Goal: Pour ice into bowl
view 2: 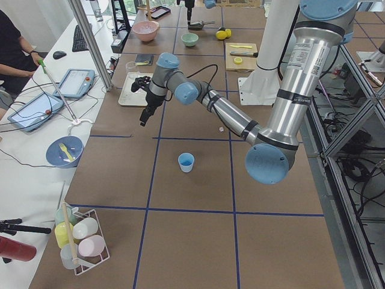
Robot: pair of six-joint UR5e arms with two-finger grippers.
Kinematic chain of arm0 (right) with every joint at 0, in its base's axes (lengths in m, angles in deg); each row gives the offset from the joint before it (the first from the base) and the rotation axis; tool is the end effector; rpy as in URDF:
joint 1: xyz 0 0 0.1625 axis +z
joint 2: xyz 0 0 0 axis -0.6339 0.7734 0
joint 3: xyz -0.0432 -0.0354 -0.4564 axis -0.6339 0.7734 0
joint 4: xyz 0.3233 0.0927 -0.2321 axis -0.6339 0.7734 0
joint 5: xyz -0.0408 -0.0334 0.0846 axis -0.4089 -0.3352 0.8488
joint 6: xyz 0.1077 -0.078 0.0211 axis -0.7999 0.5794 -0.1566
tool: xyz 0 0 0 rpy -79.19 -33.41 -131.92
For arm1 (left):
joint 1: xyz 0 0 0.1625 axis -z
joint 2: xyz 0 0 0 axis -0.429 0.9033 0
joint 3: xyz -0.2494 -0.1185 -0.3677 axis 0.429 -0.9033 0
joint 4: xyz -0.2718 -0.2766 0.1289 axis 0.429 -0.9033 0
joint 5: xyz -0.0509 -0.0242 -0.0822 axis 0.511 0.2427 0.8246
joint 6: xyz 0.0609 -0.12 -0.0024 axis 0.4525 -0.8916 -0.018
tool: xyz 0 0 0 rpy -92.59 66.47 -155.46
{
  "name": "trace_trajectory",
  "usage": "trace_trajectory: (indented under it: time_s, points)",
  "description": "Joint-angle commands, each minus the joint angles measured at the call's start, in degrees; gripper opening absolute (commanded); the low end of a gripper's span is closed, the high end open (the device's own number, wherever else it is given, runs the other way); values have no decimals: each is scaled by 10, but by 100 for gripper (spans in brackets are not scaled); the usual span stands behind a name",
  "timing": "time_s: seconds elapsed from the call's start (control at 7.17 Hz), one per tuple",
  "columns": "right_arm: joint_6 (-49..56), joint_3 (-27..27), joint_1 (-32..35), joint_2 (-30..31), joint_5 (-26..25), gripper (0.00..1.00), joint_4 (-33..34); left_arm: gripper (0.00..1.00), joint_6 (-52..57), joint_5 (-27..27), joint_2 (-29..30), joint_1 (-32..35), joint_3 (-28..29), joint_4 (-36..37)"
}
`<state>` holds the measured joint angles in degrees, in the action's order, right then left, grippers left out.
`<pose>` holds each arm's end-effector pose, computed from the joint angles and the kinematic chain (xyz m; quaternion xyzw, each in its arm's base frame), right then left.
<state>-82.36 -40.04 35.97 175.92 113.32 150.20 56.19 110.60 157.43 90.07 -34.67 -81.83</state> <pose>-0.0785 -0.4796 0.6445 0.0283 -0.3656 -0.0231 0.9300 0.1819 -0.5758 0.4413 0.2193 0.2993 0.0837 0.9248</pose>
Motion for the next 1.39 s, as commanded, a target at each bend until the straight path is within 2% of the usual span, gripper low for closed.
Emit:
trace_trajectory:
  time_s: [0.0, 0.14, 0.28, 0.56, 0.84, 1.25]
  points:
    - [213, -6, 103, -31, 24, 100, 142, 100, 152, 85, -38, 94, 34, 3]
    - [219, -6, 133, -28, 61, 100, 157, 100, 238, 141, -62, 153, 68, 3]
    - [220, -6, 141, -23, 69, 100, 149, 100, 298, 194, -73, 211, 114, 15]
    - [212, -17, 141, -25, 66, 100, 149, 100, 340, 206, -107, 265, 128, 72]
    - [212, -13, 141, -3, 66, 100, 149, 100, 346, 207, -144, 274, 122, 72]
    - [214, -9, 143, 13, 67, 100, 150, 100, 341, 206, -146, 274, 121, 72]
